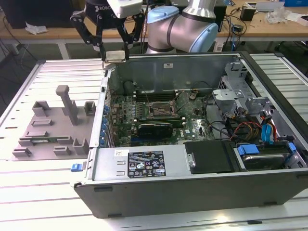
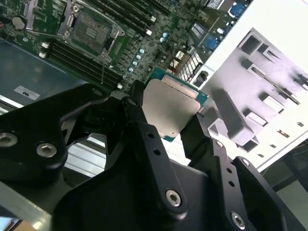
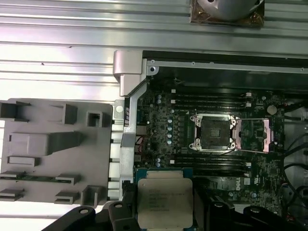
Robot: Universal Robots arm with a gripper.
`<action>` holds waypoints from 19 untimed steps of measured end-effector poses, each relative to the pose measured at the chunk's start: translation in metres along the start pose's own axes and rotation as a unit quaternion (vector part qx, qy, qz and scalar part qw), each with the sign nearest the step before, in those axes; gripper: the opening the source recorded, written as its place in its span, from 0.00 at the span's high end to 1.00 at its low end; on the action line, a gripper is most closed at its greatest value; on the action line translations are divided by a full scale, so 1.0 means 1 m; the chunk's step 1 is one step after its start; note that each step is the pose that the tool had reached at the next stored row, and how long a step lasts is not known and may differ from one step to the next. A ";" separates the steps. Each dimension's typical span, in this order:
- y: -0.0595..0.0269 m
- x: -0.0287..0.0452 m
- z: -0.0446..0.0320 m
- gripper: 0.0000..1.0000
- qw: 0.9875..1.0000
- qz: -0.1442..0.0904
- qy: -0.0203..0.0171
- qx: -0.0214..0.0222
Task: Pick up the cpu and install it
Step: 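Pick up the cpu and move it towards the insertion slot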
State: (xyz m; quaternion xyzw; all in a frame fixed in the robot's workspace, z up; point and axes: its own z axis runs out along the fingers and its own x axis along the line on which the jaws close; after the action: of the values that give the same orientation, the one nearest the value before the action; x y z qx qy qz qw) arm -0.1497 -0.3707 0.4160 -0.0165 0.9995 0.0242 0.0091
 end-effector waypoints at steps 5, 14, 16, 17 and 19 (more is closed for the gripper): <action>-0.0008 -0.0148 0.0075 0.45 1.000 0.000 0.000 0.000; -0.0031 -0.0466 0.0335 0.45 1.000 0.000 0.001 0.000; -0.0034 -0.0498 0.0379 0.45 1.000 0.000 0.001 0.000; -0.0036 -0.0514 0.0403 0.45 1.000 0.000 0.001 0.000; -0.0039 -0.0543 0.0448 0.45 1.000 0.000 0.001 0.000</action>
State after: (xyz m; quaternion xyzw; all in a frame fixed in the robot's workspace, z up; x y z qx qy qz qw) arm -0.0945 -0.3706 0.3721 -0.0166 0.9995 0.0243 0.0085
